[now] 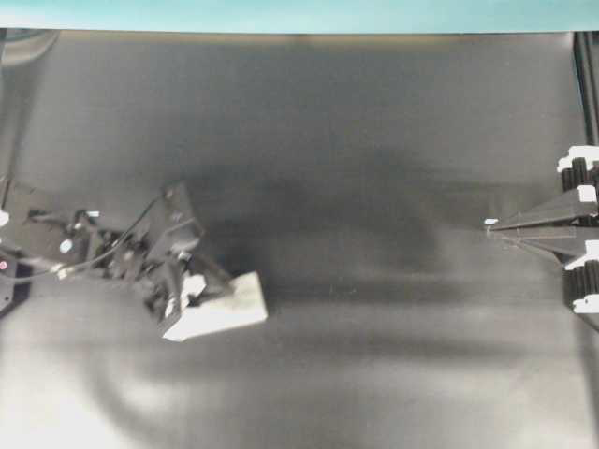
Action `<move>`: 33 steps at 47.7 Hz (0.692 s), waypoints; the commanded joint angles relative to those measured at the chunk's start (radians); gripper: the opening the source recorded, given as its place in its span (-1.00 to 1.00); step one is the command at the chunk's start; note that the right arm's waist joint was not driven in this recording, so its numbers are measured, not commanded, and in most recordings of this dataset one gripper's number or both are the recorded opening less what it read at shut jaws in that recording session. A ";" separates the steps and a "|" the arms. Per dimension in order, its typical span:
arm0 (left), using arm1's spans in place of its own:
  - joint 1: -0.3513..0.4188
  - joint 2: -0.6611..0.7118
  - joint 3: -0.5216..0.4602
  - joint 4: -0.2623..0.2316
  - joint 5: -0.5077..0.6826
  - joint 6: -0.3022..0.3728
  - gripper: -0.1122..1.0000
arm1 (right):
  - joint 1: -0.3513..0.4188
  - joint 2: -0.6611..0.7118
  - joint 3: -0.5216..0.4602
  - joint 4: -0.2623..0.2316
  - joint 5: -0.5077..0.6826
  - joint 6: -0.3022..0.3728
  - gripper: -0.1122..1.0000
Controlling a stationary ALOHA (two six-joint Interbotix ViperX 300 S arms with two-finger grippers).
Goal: Push the sponge with the left arm to wipe the table.
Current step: 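Continue pulling the sponge toward the front-left corner with the left gripper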
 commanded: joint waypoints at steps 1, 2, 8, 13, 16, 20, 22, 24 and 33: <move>-0.061 -0.009 0.012 0.003 0.003 -0.015 -0.49 | 0.000 0.003 -0.006 0.000 -0.005 0.000 -0.82; -0.071 -0.009 0.014 0.003 0.003 -0.021 -0.49 | 0.000 0.005 -0.006 0.000 -0.005 0.000 -0.82; -0.135 -0.009 0.015 0.003 0.005 -0.054 -0.49 | 0.000 0.002 -0.006 0.002 -0.005 0.000 -0.82; -0.193 -0.006 0.011 0.005 0.005 -0.103 -0.49 | 0.000 0.000 -0.006 0.002 -0.005 0.000 -0.82; -0.224 -0.005 0.009 0.005 0.005 -0.141 -0.49 | 0.000 0.000 -0.006 0.002 -0.005 0.000 -0.82; -0.264 -0.006 0.008 0.005 0.005 -0.190 -0.49 | 0.000 0.000 -0.005 0.002 -0.003 0.002 -0.82; -0.285 -0.006 0.009 0.003 0.005 -0.207 -0.50 | 0.000 0.000 -0.006 0.002 -0.002 0.002 -0.82; -0.304 -0.005 0.008 0.005 0.003 -0.221 -0.50 | 0.000 0.000 -0.005 0.000 0.000 0.002 -0.82; -0.367 -0.005 -0.009 0.005 0.005 -0.229 -0.50 | 0.000 0.000 -0.005 0.000 0.002 0.002 -0.82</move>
